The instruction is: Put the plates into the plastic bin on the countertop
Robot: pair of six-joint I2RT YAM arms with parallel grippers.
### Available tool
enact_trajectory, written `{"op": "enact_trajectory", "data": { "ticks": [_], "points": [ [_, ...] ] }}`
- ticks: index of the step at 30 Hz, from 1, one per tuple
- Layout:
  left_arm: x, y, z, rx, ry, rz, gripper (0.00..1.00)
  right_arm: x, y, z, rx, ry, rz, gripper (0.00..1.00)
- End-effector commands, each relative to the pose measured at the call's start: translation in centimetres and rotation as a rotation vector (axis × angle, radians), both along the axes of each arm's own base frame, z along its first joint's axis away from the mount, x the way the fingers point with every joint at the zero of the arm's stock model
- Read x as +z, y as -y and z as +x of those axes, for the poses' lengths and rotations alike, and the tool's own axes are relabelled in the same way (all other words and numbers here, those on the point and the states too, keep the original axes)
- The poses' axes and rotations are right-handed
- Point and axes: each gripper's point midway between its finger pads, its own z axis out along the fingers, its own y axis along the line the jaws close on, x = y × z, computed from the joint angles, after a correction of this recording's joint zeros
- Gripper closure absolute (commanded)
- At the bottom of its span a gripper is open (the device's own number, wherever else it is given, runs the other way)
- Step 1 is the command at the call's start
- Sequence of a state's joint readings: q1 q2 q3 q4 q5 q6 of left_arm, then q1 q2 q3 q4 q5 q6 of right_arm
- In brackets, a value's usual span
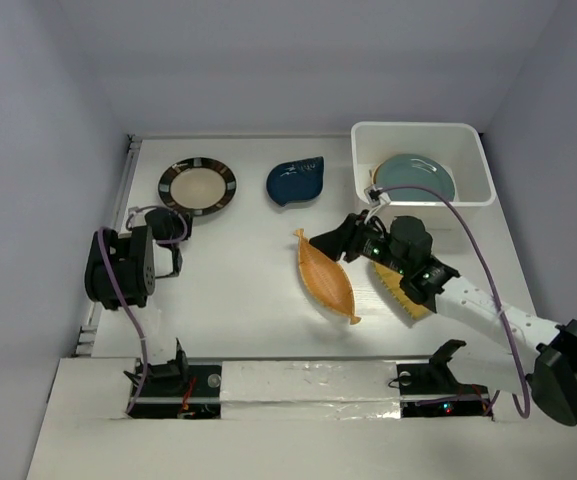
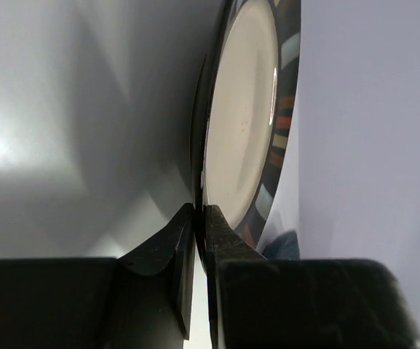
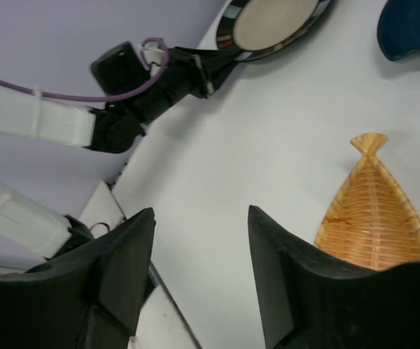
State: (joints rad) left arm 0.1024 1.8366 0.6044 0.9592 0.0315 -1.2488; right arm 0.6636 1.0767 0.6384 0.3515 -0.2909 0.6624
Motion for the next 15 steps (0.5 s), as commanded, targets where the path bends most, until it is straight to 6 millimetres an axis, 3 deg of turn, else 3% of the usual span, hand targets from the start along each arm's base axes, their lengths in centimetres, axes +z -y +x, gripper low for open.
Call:
{"op": "enact_trajectory", "data": {
  "ticks": [1, 5, 7, 8, 10, 15],
  "points": [
    [7.3, 1.4, -1.1, -0.071, 0.26, 0.01, 1.0, 1.3, -0.8, 0.9, -0.012, 0.035, 0.022, 0.38],
    [12.6, 2.7, -6.0, -0.097, 0.419, -0.002, 1.0, 1.1, -1.2, 1.9, -0.032, 0.023, 0.016, 0.26],
    [13.9, 3.3, -7.6, -0.123, 0.454, -0.003, 1.0, 0.5, -1.5, 2.8, -0.05, 0.007, 0.005, 0.21],
    [15.9, 3.9, -9.0, -0.147, 0.511, 0.008, 1.0, 0.2, -1.7, 3.1, -0.051, -0.001, 0.002, 0.18],
    [17.9, 4.9, -11.0, -0.19, 0.555, 0.039, 1.0, -0.4, -2.4, 3.8, -0.051, -0.018, 0.0, 0.17],
    [20.9, 6.8, -14.8, -0.297, 0.597, 0.126, 1.0, 0.2, -3.7, 4.9, -0.037, -0.017, 0.023, 0.15]
  ]
}}
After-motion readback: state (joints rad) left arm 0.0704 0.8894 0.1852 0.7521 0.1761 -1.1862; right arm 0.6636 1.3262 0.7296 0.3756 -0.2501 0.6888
